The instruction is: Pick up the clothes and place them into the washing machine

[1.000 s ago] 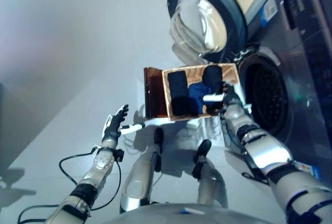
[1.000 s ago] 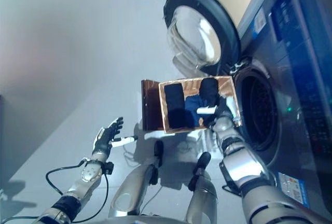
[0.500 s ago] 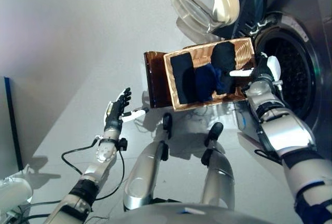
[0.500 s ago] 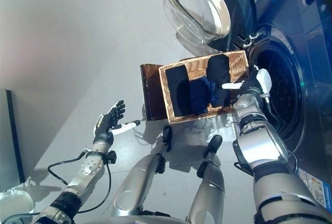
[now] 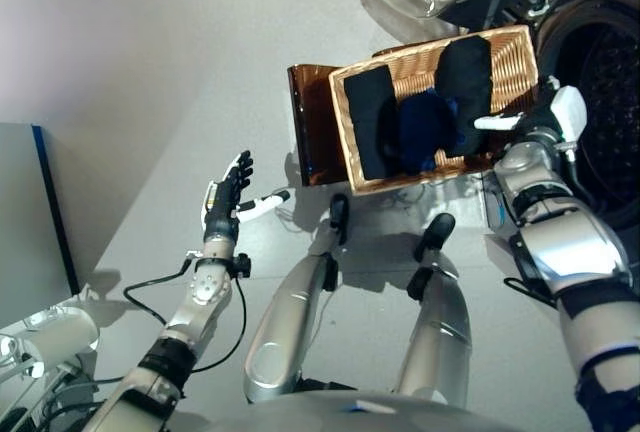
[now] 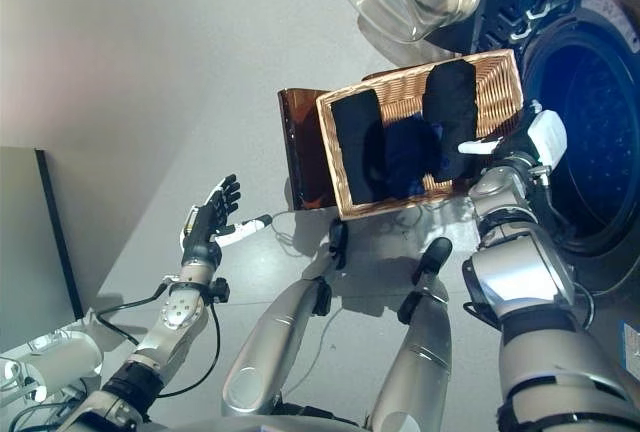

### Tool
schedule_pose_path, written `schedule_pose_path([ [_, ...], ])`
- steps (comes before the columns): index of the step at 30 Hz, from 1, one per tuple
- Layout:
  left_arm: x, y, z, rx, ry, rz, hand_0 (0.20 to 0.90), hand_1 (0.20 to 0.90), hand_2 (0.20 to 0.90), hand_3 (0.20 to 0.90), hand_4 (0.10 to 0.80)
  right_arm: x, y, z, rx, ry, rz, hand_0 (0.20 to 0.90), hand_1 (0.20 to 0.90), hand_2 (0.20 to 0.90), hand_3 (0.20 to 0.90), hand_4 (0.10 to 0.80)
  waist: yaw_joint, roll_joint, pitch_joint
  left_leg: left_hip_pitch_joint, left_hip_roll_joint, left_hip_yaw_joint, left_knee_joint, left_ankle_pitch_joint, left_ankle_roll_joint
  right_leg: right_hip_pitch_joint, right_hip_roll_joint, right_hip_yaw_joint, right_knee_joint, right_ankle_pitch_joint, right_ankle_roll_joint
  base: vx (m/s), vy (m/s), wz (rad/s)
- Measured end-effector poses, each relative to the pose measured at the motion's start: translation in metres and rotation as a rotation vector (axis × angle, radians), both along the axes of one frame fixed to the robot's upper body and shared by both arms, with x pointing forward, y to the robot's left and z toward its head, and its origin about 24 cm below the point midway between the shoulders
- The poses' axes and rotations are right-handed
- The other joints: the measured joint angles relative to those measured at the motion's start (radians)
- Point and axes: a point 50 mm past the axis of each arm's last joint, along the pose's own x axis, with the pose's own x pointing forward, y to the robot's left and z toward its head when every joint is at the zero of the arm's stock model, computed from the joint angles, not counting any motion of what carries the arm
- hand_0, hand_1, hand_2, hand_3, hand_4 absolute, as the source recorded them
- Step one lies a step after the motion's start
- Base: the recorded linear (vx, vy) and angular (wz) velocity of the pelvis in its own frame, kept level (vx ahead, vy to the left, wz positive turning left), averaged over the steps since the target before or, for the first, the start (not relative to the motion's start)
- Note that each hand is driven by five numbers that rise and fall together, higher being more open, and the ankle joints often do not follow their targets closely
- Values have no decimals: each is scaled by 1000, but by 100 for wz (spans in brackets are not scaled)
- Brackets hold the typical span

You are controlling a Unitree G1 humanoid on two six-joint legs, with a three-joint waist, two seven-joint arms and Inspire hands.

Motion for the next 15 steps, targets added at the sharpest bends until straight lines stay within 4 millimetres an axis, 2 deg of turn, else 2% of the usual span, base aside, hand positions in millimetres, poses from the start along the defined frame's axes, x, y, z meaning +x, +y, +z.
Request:
schedule_pose_path([
  [2,1,0,1,-4,-8,14,900,900,900,900,800,0,-1,4,-7,-7,-3,900,900,900,900,800,0,0,0,-17,-2,-6,12,1,-1,-12,-3,-1,9,-1,-1,2,17,7],
  [3,1,-1,2,-5,-10,17,900,900,900,900,800,0,-2,5,-11,-9,-6,856,856,856,856,769,0,0,0,-23,-3,-8,15,1,-1,-18,-4,-1,14,-2,-3,-17,18,9],
  [4,2,-2,3,-7,-14,20,900,900,900,900,800,0,-4,7,-28,-13,-14,744,744,744,744,688,0,0,0,-36,-4,-11,22,2,-1,-28,-7,-2,21,-3,-4,-17,18,12],
  [5,2,-2,3,-9,-20,21,900,900,900,900,800,0,-5,11,-46,-15,-19,464,464,464,464,488,1,-1,1,-53,-5,-15,32,2,-1,-41,-8,-3,27,-4,-4,-22,33,14],
  [6,2,-3,3,-11,-22,20,900,900,900,900,800,0,-7,16,-51,-25,-30,464,464,464,464,488,0,-1,1,-66,-6,-16,34,4,-3,-54,-10,-1,32,-4,-3,-14,16,10],
  [7,3,-4,3,-13,-21,19,900,900,900,900,800,-1,-9,19,-54,-30,-37,200,200,200,200,300,1,-1,1,-70,-7,-16,34,7,-1,-59,-11,-2,35,-3,-5,-29,29,10],
  [12,4,-5,5,-20,-36,38,900,900,900,900,800,-4,-28,53,-117,-82,-78,200,200,200,200,300,9,-1,5,-145,-10,-22,68,9,0,-128,-17,0,68,-9,-5,-23,40,7],
  [14,5,-5,7,-20,-43,40,900,900,900,900,800,-6,-32,61,-135,-92,-88,200,200,200,200,300,16,0,21,-159,-10,-23,78,8,1,-145,-19,2,81,-10,-13,0,0,0],
  [15,5,-6,7,-20,-45,40,900,900,900,900,800,-6,-33,62,-135,-94,-89,249,249,249,249,335,18,2,29,-160,-9,-23,82,8,1,-145,-18,2,84,-12,-14,0,0,0],
])
